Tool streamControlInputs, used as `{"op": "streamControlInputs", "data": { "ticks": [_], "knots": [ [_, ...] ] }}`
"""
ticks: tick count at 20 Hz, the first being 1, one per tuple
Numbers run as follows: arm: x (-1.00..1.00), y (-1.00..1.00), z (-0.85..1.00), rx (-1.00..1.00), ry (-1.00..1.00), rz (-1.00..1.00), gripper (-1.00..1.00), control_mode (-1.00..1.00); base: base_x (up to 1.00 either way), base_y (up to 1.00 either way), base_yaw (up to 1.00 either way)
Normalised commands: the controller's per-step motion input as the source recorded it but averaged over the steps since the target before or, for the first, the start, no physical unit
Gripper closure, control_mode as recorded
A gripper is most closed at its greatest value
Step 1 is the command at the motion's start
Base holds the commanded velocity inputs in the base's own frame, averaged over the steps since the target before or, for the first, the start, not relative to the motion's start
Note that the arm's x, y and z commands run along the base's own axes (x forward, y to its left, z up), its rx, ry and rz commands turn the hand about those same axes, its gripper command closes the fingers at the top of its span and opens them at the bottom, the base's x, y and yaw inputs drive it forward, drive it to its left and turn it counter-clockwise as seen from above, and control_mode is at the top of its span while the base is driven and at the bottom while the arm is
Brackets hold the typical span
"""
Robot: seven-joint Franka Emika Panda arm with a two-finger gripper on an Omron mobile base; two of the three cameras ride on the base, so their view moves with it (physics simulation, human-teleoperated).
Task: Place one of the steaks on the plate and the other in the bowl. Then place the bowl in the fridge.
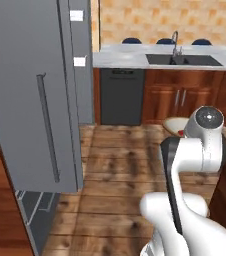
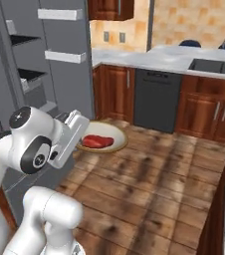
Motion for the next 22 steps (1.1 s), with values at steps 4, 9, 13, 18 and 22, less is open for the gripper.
{"op": "streamControlInputs", "data": {
  "ticks": [4, 9, 13, 18, 22],
  "knots": [
    [0.00, 0.00, 0.00, 0.00, 0.00, 0.00, 1.00, 1.00, 0.59, -0.60, 0.39],
    [0.00, 0.00, 0.00, 0.00, 0.00, 0.00, 1.00, 1.00, 0.27, -0.37, 0.41],
    [0.00, 0.00, 0.00, 0.00, 0.00, 0.00, 1.00, 1.00, 0.24, -0.27, 0.49],
    [0.00, 0.00, 0.00, 0.00, 0.00, 0.00, 1.00, 1.00, 0.50, -0.42, 0.44],
    [0.00, 0.00, 0.00, 0.00, 0.00, 0.00, 1.00, 1.00, 0.57, -0.71, 0.28]
  ]
}}
